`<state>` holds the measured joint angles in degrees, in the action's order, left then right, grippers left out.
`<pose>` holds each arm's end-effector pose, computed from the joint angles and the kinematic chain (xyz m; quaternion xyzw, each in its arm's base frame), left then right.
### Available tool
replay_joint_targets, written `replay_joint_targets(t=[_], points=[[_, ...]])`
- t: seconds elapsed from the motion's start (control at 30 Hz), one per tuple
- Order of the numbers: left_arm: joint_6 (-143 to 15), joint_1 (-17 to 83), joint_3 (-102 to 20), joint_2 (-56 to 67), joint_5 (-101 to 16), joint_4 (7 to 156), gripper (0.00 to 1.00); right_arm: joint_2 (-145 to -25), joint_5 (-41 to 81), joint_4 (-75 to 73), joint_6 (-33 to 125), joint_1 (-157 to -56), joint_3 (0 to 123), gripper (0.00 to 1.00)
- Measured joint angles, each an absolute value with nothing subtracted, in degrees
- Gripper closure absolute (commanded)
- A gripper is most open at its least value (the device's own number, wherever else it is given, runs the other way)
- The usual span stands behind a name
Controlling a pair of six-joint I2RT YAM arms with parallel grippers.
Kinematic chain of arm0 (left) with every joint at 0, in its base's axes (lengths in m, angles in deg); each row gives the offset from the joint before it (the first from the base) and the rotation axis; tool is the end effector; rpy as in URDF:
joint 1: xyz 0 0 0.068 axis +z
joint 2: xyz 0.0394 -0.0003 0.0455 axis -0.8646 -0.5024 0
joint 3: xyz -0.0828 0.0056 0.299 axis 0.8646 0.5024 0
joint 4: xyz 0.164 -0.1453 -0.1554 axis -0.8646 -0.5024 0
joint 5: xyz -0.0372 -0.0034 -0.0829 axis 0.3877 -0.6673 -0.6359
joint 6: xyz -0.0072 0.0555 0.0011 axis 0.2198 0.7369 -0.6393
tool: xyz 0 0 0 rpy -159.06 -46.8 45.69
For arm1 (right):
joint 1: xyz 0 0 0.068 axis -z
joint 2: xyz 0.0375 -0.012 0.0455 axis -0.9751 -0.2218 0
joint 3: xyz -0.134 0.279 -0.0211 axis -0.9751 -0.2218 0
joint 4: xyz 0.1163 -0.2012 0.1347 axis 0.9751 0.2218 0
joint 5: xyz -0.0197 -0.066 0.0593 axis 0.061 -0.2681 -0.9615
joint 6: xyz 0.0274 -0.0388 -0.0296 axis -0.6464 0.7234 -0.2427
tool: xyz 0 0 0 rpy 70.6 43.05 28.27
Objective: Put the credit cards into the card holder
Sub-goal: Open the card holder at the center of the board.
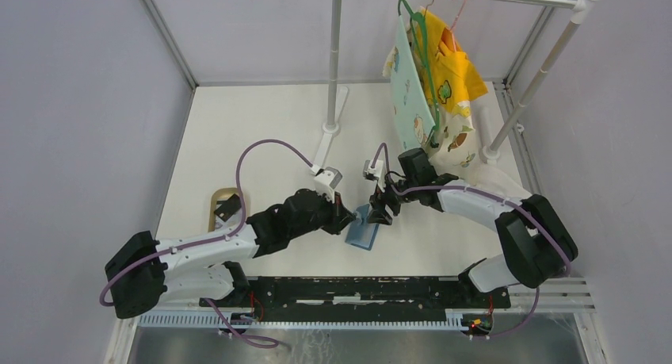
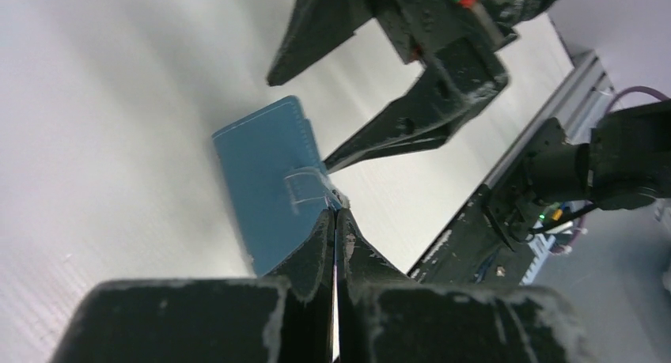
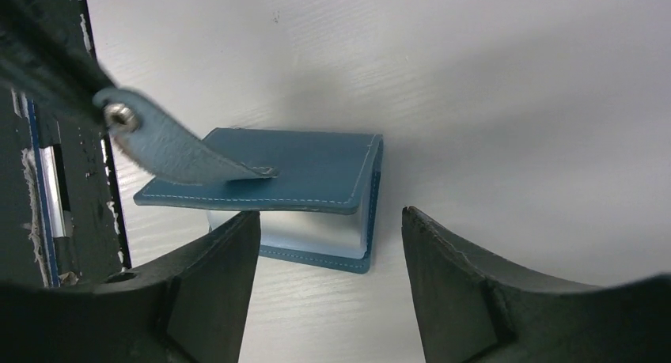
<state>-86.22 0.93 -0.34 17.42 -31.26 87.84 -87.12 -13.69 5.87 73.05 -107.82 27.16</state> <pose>0.1229 -0.1999 0.2548 0.1716 0.8202 -0.3792 0.3924 0.2259 0.1637 0.2105 -0.4866 0.7407 0.3624 0.2886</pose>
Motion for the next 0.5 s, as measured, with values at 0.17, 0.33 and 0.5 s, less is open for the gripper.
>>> replay_joint_targets(t=[0.17, 0.33, 0.5], points=[[-86.22, 1.85, -0.47, 16.96, -26.48, 82.94, 0.98, -88.19, -14.59, 5.41, 73.16, -107.82, 27.14, 0.41], [-86.33, 2.24, -1.33, 15.1, -19.55, 75.69, 0.98, -90.29, -15.46, 2.96, 71.5, -107.82, 26.89, 0.43], [-87.89, 2.61, -3.82, 9.62, -12.38, 67.78, 0.98, -92.56, -16.75, -1.04, 68.0, -107.82, 25.32, 0.42]])
